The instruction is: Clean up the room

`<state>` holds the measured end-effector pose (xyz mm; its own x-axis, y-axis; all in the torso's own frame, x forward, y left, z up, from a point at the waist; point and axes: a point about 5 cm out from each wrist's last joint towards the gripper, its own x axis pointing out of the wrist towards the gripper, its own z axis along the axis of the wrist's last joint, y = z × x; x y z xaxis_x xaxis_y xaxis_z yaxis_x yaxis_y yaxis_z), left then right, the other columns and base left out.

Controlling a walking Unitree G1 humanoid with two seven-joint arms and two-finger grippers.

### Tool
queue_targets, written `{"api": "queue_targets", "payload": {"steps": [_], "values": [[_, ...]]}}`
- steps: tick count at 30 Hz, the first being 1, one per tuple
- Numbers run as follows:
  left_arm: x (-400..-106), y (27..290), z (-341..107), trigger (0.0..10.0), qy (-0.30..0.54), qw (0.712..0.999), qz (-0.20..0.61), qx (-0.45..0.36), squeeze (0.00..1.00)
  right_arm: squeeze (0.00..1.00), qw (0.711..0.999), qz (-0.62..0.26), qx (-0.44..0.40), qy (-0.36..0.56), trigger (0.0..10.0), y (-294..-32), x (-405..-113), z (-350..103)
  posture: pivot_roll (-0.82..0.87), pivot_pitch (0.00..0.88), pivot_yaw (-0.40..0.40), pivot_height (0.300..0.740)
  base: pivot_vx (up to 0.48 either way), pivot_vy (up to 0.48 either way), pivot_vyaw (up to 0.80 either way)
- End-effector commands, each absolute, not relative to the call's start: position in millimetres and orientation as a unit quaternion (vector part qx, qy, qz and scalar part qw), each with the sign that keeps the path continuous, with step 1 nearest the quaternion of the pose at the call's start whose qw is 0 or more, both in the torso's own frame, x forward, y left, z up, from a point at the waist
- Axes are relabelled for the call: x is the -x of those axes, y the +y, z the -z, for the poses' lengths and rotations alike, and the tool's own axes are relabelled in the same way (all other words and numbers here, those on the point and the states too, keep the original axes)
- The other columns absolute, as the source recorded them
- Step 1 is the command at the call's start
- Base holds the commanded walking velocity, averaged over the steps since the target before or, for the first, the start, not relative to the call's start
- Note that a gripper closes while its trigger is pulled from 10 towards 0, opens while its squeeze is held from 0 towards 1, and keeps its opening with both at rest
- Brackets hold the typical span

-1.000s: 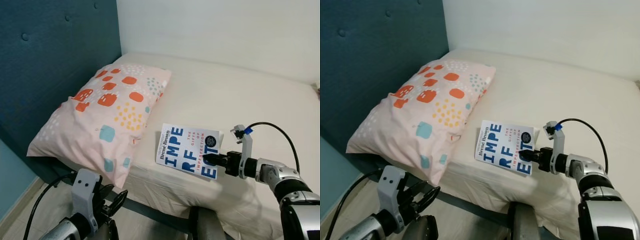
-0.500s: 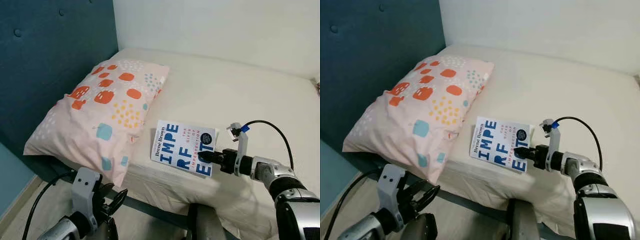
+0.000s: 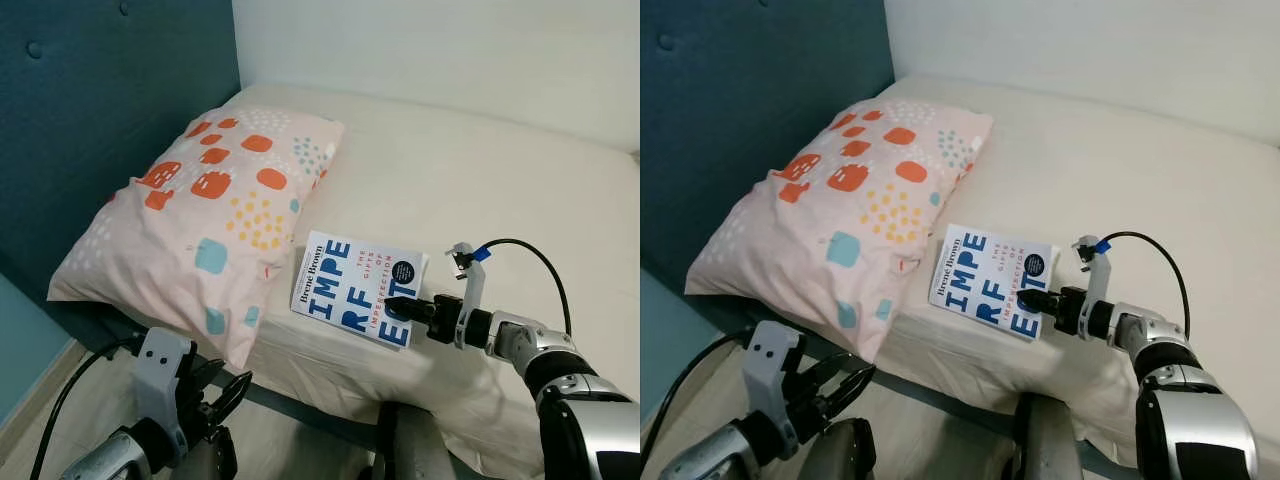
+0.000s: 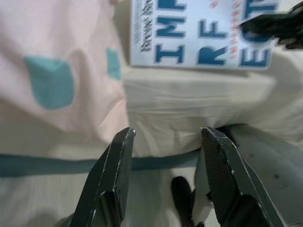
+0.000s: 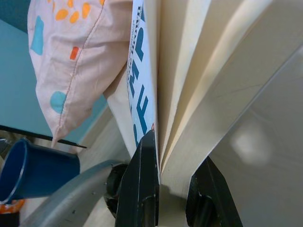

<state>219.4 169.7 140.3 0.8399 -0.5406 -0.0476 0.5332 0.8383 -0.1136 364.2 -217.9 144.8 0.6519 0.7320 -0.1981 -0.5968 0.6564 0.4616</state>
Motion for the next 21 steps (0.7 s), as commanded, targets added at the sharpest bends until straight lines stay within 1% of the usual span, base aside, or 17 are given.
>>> {"api": "queue_targets", "payload": {"steps": [1,8,12,15,16,17,18,21], "values": [[-213.6,173.5,-139.1,10.0,0.052,0.956,0.285,0.047,0.0,0.0,0.882,-0.372,-0.193,0.213,10.0,-215.6,-358.8,-132.1,0.23,0.353,-0.061,0.529,0.0,0.0,0.0],[-210.5,170.9,-142.5,10.0,0.052,0.954,0.292,0.052,0.0,0.0,0.867,-0.392,-0.219,0.217,10.0,-210.1,-356.3,-129.9,0.23,0.354,-0.066,0.529,0.0,0.0,0.0],[-208.7,170.0,-142.2,10.0,0.054,0.953,0.293,0.053,0.0,0.0,0.855,-0.411,-0.204,0.242,10.0,-212.6,-351.1,-125.8,0.23,0.354,-0.072,0.529,0.0,0.0,0.0],[-207.6,169.8,-141.8,10.0,0.055,0.953,0.293,0.053,0.0,0.0,0.855,-0.41,-0.193,0.251,10.0,-215.7,-349.8,-124.9,0.23,0.352,-0.074,0.529,0.0,0.0,0.0],[-206.3,169.6,-140.8,10.0,0.058,0.953,0.293,0.052,0.0,0.0,0.863,-0.399,-0.176,0.255,10.0,-220.6,-349.8,-124.5,0.23,0.352,-0.074,0.529,0.0,0.0,0.0],[-206.3,169.6,-140.8,10.0,0.058,0.953,0.293,0.052,0.0,0.0,0.863,-0.399,-0.176,0.255,10.0,-220.6,-349.8,-124.5,0.23,0.352,-0.074,0.529,0.0,0.0,0.0],[-205.3,169.6,-140.0,10.0,0.06,0.953,0.292,0.051,0.0,0.0,0.872,-0.383,-0.161,0.257,10.0,-226.5,-349.9,-124.6,0.22,0.352,-0.074,0.529,0.0,0.0,0.0],[-204.8,169.6,-139.6,10.0,0.062,0.953,0.292,0.051,0.0,0.0,0.878,-0.372,-0.147,0.263,10.0,-231.7,-349.4,-124.4,0.22,0.351,-0.072,0.529,0.0,0.0,0.0]]}}
